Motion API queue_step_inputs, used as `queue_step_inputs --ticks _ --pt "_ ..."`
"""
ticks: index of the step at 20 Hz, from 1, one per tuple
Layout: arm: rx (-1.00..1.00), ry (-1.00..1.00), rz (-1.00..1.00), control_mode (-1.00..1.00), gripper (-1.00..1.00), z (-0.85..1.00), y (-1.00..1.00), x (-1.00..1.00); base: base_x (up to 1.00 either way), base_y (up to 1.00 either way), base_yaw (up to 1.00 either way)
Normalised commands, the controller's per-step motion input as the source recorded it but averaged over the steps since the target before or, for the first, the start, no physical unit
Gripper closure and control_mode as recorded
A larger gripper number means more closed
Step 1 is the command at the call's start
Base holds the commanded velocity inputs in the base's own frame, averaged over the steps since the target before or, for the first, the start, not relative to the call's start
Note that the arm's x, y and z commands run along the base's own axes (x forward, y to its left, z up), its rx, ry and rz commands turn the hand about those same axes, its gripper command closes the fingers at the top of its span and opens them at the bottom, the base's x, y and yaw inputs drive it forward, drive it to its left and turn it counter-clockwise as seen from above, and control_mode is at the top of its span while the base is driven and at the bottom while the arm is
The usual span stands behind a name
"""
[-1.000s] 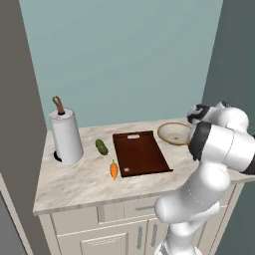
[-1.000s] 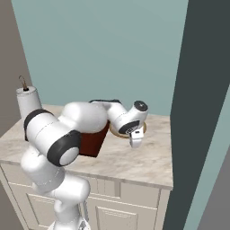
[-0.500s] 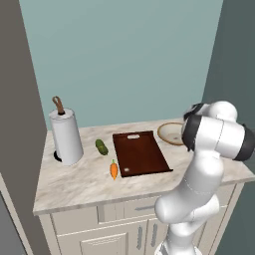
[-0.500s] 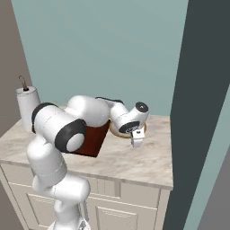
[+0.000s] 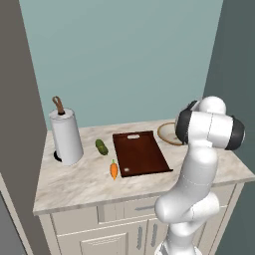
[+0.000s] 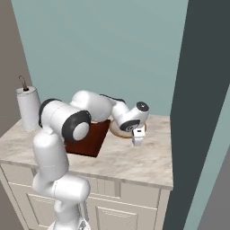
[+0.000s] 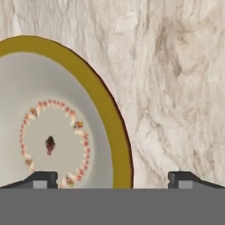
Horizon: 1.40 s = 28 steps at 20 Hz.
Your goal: Place the two vegetables and bowl onto the tray for setting up a vegetable dip station.
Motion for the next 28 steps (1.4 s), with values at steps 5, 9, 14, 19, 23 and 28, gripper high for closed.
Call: queue_step_inputs --ticks 5,9,14,19,23,28 --pt "0.01 0.05 0.00 -1.00 -1.00 -0.20 -0.04 0.23 0.00 0.00 0.00" --pt "0.02 0.02 0.00 -1.00 -1.00 -0.18 -0.03 0.24 0.00 0.00 0.00" --pt "0.03 0.00 0.00 -1.00 -1.00 -0.15 -0.03 0.21 0.00 0.00 0.00" --pt "0.05 0.00 0.00 -1.00 -1.00 -0.16 -0.03 0.13 0.00 0.00 0.00" --pt "0.06 0.01 0.00 -1.00 1.00 -0.15 -0.02 0.07 0.00 0.00 0.00" --pt "0.06 0.02 0.00 -1.00 1.00 -0.09 -0.01 0.06 0.00 0.00 0.00"
